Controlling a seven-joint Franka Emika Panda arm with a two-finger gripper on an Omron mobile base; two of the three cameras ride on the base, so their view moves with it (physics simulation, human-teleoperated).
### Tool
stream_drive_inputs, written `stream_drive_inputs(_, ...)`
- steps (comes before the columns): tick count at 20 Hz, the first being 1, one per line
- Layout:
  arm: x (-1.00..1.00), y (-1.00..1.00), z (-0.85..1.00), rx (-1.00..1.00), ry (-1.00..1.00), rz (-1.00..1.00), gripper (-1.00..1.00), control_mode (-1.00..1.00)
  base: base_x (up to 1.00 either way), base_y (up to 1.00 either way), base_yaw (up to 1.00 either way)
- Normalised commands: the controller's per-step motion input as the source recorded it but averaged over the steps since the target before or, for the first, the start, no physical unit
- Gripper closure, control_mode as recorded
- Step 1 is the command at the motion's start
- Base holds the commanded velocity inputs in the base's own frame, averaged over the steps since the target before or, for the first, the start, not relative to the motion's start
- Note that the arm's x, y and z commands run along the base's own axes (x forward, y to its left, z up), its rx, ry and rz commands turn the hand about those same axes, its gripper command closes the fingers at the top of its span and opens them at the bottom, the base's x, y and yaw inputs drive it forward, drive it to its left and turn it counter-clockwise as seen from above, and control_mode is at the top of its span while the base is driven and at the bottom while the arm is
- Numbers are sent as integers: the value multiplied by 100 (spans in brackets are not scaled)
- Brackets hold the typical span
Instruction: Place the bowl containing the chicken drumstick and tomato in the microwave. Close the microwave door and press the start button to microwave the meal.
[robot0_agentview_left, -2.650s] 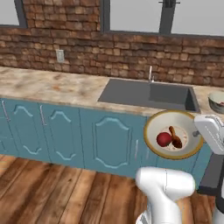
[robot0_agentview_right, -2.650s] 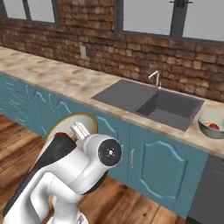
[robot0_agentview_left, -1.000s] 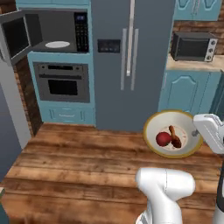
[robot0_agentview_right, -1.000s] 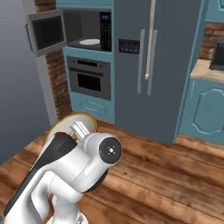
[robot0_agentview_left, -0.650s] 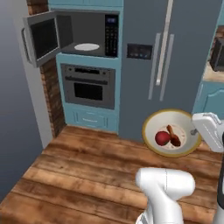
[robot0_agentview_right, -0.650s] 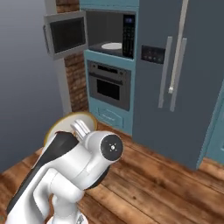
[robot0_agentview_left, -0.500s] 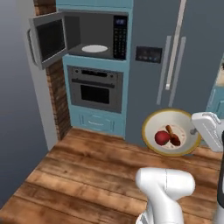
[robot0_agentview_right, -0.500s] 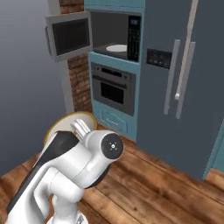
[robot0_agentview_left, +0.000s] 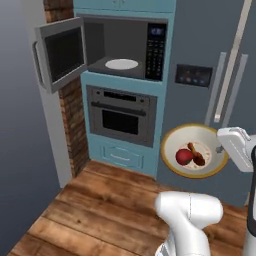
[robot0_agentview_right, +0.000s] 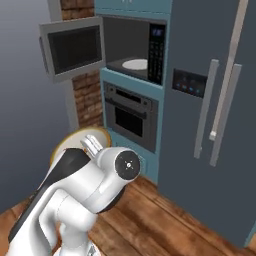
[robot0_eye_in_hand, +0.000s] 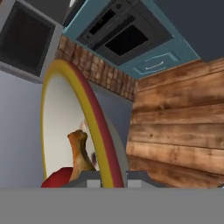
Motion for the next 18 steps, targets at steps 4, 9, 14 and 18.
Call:
stream_drive_inputs(4,0,0,0,0,0,0,100,100,100,5,5)
stream_drive_inputs(9,0,0,0,0,0,0,100,100,100,20,6)
stream_drive_inputs(14,0,0,0,0,0,0,100,100,100,40,6)
stream_drive_inputs(18,0,0,0,0,0,0,100,100,95,32,0)
